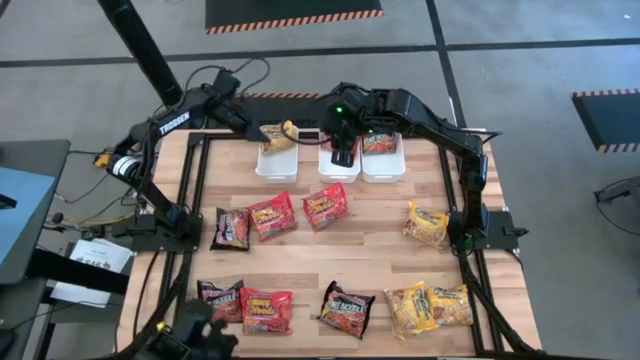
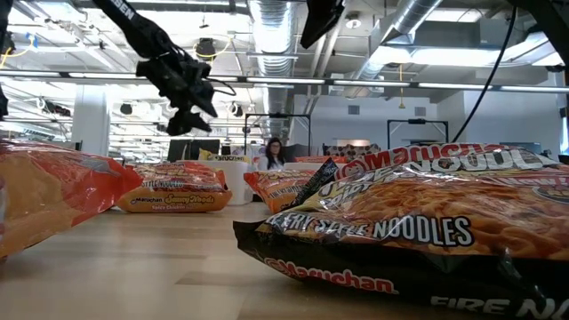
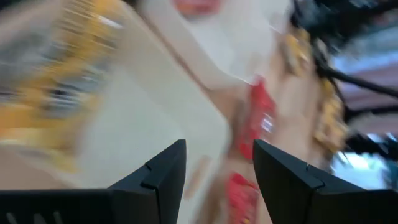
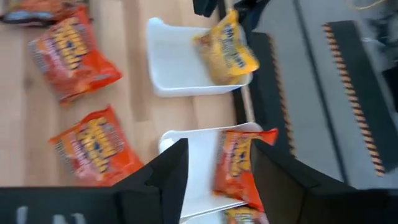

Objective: Sort Maruchan noodles
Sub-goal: Put the orange noodle pack into the middle white bin

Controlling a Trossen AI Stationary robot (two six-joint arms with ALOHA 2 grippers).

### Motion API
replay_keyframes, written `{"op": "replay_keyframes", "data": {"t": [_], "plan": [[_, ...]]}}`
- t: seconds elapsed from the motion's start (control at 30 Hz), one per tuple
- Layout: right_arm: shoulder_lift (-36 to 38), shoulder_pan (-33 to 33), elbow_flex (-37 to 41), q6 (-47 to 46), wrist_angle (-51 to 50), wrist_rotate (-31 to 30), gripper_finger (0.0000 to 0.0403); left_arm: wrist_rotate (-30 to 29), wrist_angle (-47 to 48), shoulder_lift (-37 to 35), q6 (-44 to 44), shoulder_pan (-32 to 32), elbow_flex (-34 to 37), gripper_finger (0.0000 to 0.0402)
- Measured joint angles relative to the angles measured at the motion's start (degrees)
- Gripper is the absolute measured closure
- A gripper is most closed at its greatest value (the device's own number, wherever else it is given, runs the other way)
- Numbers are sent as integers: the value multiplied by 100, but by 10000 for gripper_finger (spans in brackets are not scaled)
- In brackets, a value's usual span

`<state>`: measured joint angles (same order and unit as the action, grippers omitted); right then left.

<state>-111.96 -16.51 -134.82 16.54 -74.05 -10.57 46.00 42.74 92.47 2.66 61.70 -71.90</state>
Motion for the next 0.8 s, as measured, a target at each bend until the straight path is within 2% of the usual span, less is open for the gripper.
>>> {"op": "replay_keyframes", "data": {"t": [0.17,0.3,0.53,0.8], "plan": [[0,4,0,215,-192,698,177,216,372,-17,186,-502,0,231],[0,4,44,365,-239,1150,173,217,501,-180,211,-937,0,231],[2,6,347,869,-366,1401,173,90,1019,-815,221,-1528,0,231],[-2,142,859,958,-206,1411,173,-1278,1445,-1702,-55,-2059,0,231]]}}
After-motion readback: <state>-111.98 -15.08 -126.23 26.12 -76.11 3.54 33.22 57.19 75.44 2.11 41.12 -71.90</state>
